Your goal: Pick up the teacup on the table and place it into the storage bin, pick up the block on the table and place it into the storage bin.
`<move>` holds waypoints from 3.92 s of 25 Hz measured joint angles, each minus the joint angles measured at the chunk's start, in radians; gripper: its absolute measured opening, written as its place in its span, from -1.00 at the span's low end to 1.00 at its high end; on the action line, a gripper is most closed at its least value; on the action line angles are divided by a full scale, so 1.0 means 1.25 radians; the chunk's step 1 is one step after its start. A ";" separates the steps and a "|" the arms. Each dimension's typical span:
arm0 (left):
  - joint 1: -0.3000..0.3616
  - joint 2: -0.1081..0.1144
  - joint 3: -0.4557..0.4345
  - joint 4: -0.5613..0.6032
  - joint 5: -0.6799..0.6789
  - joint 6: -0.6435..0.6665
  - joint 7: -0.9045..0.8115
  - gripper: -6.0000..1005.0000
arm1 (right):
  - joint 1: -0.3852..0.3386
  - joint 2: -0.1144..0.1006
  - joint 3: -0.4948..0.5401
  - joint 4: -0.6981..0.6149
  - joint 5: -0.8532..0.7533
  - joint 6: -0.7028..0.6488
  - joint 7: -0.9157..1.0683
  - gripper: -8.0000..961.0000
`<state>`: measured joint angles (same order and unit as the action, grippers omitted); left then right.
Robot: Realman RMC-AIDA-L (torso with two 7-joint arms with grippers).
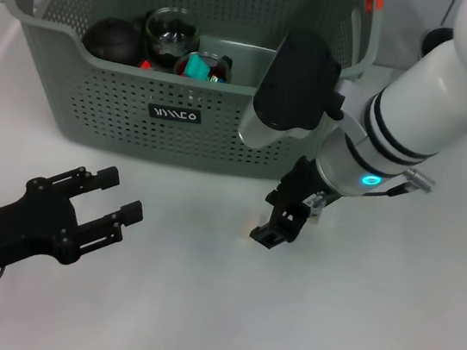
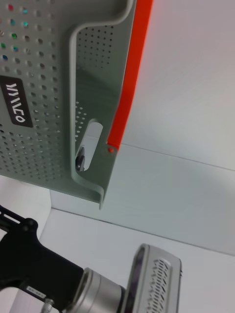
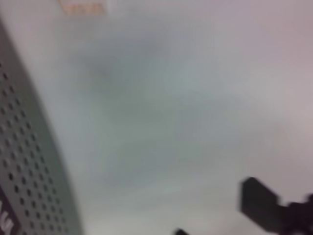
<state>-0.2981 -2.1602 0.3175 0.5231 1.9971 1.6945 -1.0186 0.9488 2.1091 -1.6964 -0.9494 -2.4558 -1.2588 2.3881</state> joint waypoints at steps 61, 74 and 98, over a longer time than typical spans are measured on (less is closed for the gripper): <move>0.009 -0.003 0.000 -0.009 0.000 -0.005 0.009 0.31 | -0.063 -0.011 0.064 -0.035 0.109 0.046 -0.001 -0.09; 0.002 -0.001 0.000 -0.007 0.000 -0.006 0.009 0.31 | -0.241 -0.011 0.530 -0.536 0.401 -0.276 -0.041 -0.06; 0.005 -0.003 0.000 -0.009 -0.001 0.009 0.008 0.31 | 0.230 -0.011 0.419 0.189 0.050 0.315 -0.073 -0.01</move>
<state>-0.2919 -2.1645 0.3176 0.5123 1.9958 1.7062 -1.0083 1.2369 2.0951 -1.1723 -0.7129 -2.3933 -0.8647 2.2970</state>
